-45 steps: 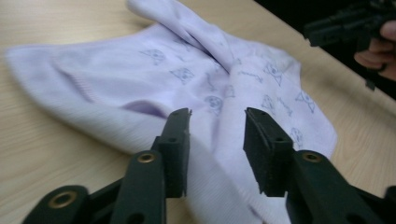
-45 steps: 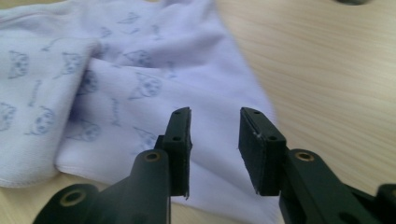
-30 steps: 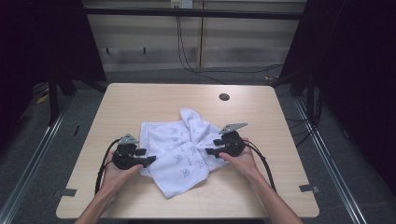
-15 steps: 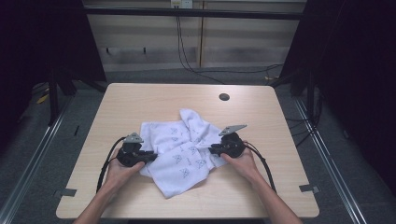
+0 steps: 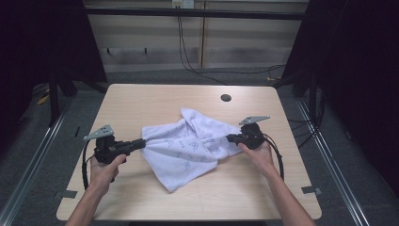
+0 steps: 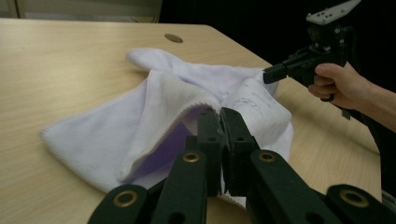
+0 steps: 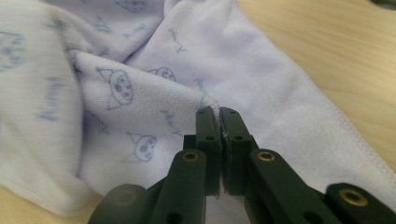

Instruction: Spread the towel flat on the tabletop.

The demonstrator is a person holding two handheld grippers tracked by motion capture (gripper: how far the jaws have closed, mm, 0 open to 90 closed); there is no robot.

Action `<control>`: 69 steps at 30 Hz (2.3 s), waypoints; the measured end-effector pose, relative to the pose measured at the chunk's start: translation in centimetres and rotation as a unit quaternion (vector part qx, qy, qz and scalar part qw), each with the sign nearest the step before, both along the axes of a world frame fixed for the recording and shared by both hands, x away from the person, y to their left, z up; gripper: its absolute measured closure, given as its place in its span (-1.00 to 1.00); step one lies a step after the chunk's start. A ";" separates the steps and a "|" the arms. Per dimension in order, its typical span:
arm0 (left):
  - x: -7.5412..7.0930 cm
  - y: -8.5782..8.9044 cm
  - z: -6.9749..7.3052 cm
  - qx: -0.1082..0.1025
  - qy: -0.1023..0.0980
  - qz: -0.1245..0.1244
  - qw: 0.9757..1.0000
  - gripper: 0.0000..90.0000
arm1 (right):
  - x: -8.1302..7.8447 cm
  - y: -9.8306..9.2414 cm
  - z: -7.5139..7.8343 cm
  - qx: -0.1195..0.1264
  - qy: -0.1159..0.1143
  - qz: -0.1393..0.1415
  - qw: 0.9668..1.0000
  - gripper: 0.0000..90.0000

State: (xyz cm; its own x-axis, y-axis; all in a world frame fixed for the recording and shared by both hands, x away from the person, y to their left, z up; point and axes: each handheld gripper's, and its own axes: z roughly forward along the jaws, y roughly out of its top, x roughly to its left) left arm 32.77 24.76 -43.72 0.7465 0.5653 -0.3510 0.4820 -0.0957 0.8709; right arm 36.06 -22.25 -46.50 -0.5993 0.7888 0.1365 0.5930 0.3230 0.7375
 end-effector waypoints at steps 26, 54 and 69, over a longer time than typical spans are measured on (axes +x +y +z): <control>-2.7 4.4 1.9 0.000 -0.016 0.053 0.998 0.95 | 0.1 -2.3 4.5 0.006 -0.047 -0.012 0.999 0.17; -2.7 4.1 -1.1 0.017 0.029 0.049 0.998 0.49 | -4.8 6.5 -2.9 -0.015 0.052 0.103 0.993 0.78; -1.0 -2.2 -2.7 0.122 0.041 -0.014 0.992 0.29 | -10.8 -3.8 -1.9 -0.034 0.059 0.013 0.998 0.42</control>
State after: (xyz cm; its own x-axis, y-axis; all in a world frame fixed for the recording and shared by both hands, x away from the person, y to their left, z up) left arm 31.73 22.60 -46.45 0.7370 0.6208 -0.2672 0.5451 -0.3122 0.7781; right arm 25.28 -26.00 -48.44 -0.6030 0.7826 0.1544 0.6653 0.3867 0.6386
